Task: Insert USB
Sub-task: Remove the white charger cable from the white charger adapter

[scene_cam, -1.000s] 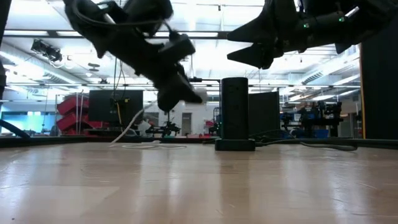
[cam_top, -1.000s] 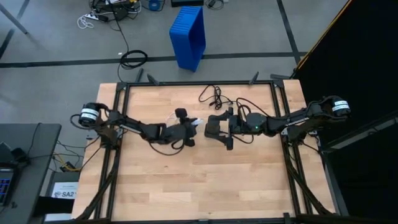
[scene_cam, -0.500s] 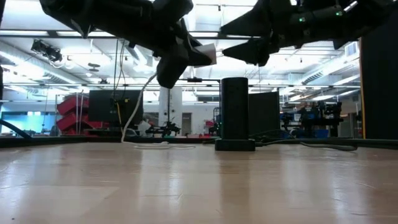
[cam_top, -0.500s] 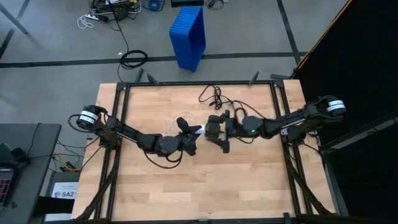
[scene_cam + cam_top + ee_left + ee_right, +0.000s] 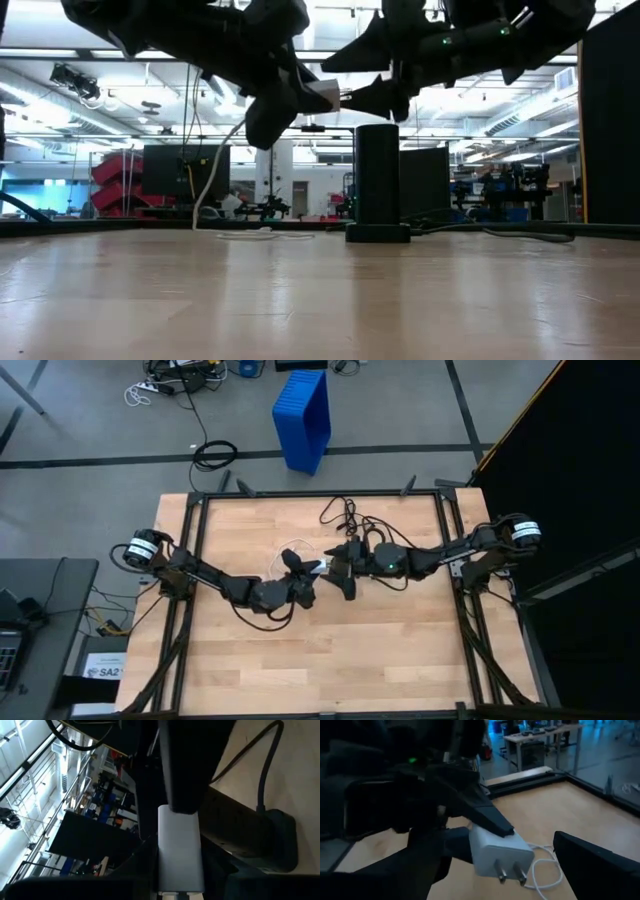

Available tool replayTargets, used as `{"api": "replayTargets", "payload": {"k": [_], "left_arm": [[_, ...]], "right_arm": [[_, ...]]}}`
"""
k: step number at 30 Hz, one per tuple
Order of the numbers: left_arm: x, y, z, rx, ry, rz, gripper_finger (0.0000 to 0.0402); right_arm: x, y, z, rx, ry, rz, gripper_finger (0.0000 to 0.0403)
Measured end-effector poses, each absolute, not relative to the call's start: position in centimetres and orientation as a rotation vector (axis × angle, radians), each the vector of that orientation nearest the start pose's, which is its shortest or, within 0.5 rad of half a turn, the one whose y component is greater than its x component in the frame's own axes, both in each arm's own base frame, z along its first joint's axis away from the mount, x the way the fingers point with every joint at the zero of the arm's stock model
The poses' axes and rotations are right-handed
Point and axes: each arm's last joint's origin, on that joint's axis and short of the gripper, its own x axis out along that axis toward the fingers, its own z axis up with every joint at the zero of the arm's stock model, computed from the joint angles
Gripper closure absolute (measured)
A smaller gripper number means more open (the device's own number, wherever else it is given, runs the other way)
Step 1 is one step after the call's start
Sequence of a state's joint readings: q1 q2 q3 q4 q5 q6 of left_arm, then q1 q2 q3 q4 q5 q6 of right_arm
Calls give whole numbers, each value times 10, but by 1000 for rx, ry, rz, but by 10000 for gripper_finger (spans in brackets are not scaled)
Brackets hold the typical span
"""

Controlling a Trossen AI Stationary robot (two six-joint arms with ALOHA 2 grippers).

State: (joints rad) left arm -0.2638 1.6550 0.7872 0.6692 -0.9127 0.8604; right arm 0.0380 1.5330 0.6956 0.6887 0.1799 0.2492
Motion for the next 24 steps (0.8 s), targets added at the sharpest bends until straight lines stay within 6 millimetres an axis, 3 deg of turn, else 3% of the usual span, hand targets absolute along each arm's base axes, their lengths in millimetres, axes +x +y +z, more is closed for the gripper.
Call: {"api": "replayTargets", "payload": {"k": [8,24], "left_arm": [[326,-68,210,885,327,516,322],[328,-69,207,896,320,458,321]], "right_arm": [[314,7,211,249,141,-111,124],[314,5,211,261,144,-66,234]]}}
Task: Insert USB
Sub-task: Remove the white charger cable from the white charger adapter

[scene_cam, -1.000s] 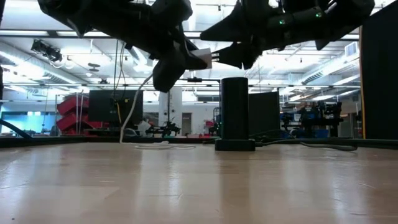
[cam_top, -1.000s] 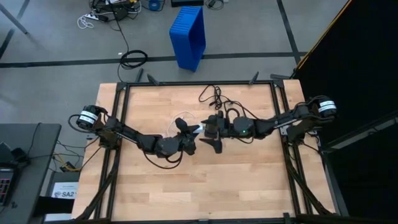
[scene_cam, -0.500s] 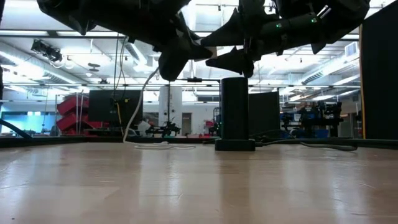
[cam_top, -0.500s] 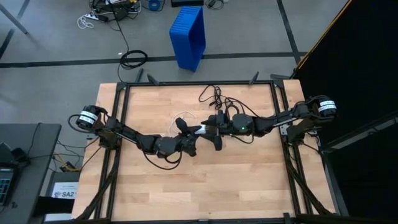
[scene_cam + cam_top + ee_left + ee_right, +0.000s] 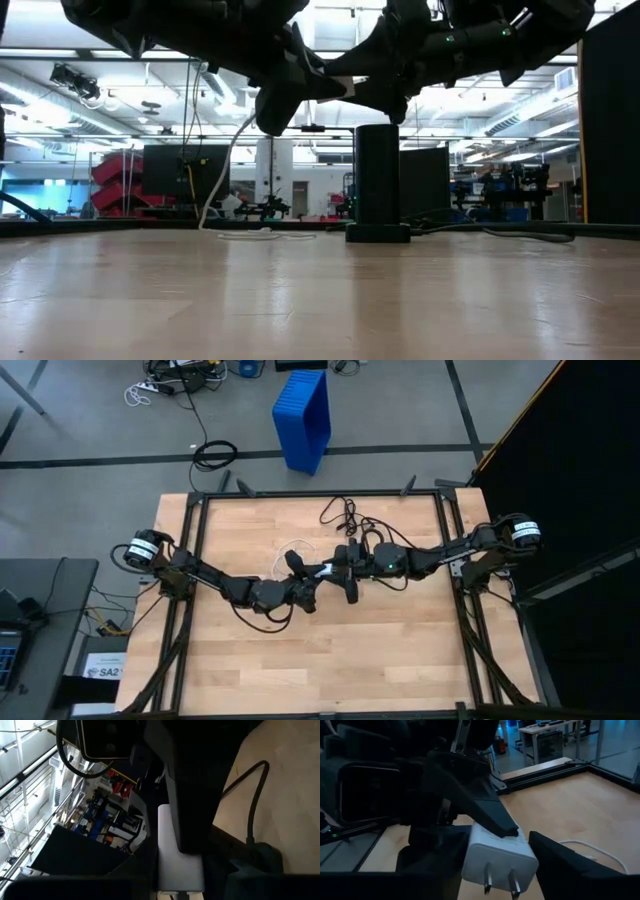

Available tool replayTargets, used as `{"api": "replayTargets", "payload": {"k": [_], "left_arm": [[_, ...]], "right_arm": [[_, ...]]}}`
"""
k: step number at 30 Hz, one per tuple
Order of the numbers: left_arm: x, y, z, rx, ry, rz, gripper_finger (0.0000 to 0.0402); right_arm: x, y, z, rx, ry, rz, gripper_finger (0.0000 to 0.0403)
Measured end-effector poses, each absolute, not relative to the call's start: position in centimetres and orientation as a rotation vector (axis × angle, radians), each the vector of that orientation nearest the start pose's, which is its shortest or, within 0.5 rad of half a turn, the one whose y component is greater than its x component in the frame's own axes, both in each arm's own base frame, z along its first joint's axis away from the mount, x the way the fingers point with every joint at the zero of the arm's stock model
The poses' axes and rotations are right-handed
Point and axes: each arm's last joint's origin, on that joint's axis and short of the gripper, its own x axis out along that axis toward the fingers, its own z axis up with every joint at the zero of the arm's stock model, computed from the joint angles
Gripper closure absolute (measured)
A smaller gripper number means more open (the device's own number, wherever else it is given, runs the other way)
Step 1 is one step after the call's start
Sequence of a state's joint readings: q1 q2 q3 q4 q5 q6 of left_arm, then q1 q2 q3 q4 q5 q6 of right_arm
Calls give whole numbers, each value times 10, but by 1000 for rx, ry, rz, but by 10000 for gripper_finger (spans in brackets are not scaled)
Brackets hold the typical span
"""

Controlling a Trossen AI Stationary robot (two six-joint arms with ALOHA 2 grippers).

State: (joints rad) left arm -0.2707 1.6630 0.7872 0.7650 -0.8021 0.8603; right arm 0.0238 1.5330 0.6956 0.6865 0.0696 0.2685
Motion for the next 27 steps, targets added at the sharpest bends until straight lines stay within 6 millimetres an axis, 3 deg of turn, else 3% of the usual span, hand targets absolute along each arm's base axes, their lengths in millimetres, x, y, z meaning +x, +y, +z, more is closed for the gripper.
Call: {"api": "replayTargets", "payload": {"k": [3,9,15,27], "left_arm": [[328,-69,206,886,325,457,317],[325,-78,209,870,309,501,273],[318,-84,206,950,427,635,228],[319,-74,197,896,479,628,226]], "right_arm": [[314,3,210,266,152,-42,260],[314,-1,210,245,166,-41,260],[313,-7,208,239,185,-90,260],[313,-8,206,237,197,-95,260]]}}
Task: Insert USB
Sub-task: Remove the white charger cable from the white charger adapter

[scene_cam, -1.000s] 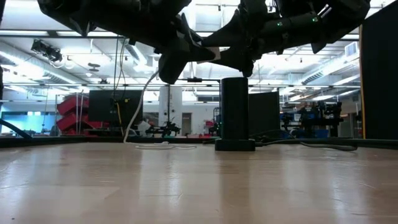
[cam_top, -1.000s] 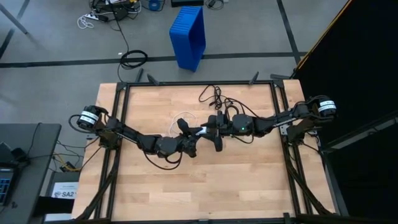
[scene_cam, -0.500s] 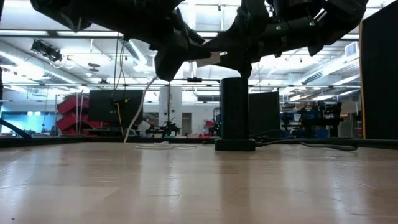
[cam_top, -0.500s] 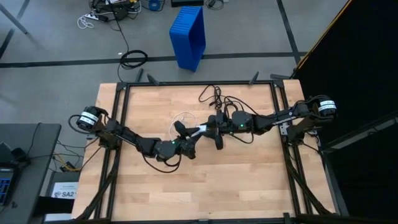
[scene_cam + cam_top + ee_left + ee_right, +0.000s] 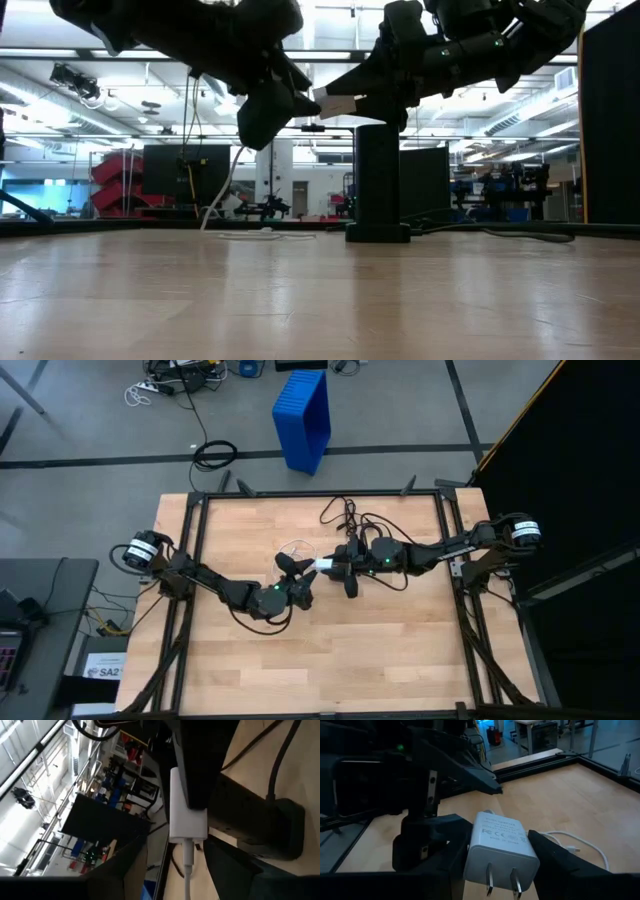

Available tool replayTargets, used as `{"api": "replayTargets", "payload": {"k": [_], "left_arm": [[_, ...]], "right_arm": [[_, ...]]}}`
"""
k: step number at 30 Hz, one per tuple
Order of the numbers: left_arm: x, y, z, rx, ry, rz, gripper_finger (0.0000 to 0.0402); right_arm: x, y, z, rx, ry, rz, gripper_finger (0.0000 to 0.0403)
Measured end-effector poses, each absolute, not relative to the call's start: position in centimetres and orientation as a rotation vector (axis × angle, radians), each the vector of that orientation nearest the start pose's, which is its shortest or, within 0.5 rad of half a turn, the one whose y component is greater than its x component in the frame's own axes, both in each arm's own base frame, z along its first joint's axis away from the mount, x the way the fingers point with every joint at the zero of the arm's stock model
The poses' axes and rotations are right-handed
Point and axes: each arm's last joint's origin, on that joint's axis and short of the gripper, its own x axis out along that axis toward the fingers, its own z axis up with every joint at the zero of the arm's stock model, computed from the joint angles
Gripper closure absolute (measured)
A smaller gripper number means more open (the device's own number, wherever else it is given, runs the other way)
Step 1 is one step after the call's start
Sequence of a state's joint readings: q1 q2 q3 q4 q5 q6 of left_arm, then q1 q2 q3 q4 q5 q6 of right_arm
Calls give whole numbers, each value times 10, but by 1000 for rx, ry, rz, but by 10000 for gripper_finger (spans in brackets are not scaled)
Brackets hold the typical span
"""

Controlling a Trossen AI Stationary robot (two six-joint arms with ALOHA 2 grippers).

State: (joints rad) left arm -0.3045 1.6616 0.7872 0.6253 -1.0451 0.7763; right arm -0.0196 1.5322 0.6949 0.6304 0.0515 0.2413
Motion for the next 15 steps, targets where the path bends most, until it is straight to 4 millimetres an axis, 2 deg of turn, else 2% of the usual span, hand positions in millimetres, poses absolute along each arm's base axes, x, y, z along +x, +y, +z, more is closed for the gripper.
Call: {"api": "replayTargets", "payload": {"k": [6,10,15], "left_arm": [[317,-59,189,812,462,565,233],[316,-56,189,814,466,556,243],[317,-57,189,850,471,538,287]], "right_arm": [[313,-6,205,237,200,-90,259],[313,-6,205,235,203,-90,260],[313,-7,205,228,207,-92,260]]}}
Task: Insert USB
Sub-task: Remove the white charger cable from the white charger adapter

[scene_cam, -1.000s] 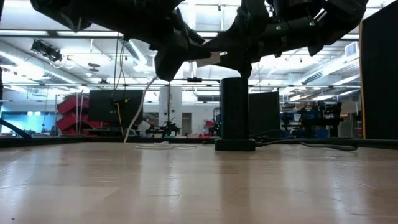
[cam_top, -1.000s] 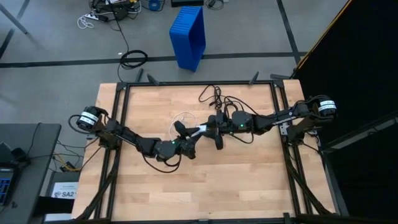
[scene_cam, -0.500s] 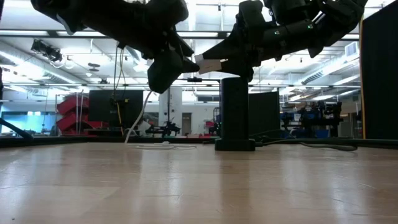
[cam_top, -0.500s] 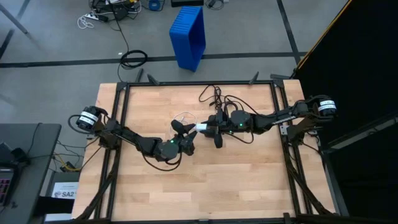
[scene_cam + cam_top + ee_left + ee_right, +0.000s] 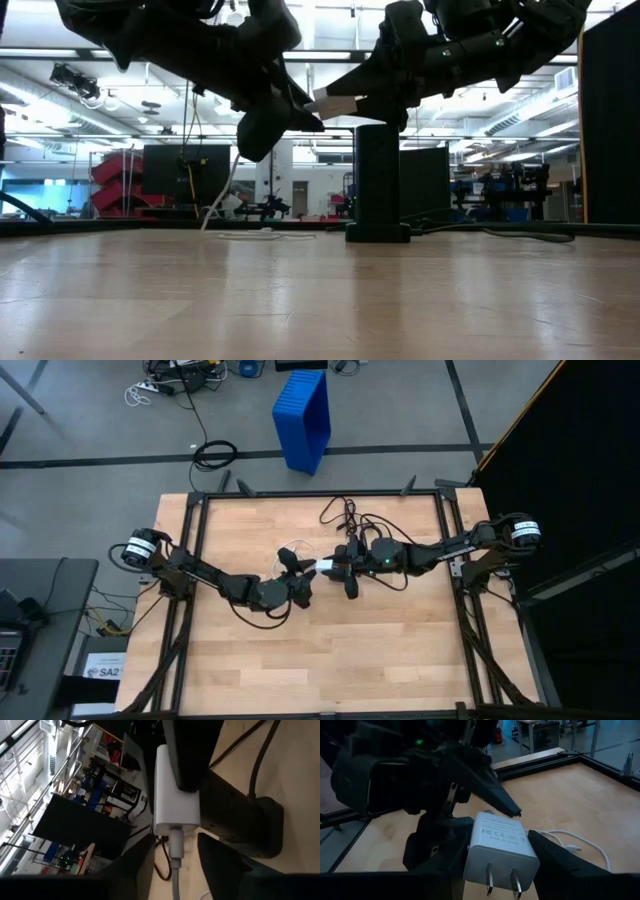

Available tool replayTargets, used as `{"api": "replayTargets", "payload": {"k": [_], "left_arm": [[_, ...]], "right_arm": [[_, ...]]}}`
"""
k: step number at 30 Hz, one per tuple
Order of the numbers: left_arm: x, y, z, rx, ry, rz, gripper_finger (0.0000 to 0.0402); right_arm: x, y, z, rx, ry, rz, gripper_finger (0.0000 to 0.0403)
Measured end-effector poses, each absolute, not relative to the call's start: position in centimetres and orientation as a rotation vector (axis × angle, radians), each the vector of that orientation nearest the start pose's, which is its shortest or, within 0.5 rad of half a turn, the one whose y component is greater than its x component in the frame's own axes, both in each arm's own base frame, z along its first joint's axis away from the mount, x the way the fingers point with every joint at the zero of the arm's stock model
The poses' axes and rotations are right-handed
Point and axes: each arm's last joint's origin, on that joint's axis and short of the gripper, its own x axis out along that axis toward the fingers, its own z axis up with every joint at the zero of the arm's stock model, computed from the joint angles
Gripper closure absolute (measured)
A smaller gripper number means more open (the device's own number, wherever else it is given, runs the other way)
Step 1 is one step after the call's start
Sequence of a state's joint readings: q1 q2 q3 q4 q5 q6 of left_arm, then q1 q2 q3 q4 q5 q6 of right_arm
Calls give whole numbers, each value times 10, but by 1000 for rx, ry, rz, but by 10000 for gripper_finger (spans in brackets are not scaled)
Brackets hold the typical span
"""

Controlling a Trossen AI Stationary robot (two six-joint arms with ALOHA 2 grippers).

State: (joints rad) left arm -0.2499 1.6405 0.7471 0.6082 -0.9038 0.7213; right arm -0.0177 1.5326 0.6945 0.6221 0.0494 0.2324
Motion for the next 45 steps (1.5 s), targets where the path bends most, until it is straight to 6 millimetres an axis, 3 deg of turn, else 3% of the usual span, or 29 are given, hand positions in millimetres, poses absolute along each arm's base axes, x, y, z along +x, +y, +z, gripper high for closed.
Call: {"api": "replayTargets", "payload": {"k": [7,28,36,41,45], "left_arm": [[316,-57,189,855,474,537,388],[305,-48,175,872,545,593,400],[270,-31,183,672,393,515,401],[237,-15,178,534,338,516,401],[229,-10,182,430,266,453,401]], "right_arm": [[313,-7,204,229,210,-94,260],[300,-10,215,198,271,-116,260],[295,-9,217,153,307,-72,260],[273,-10,229,129,270,-72,260],[248,-17,235,126,224,-119,260]]}}
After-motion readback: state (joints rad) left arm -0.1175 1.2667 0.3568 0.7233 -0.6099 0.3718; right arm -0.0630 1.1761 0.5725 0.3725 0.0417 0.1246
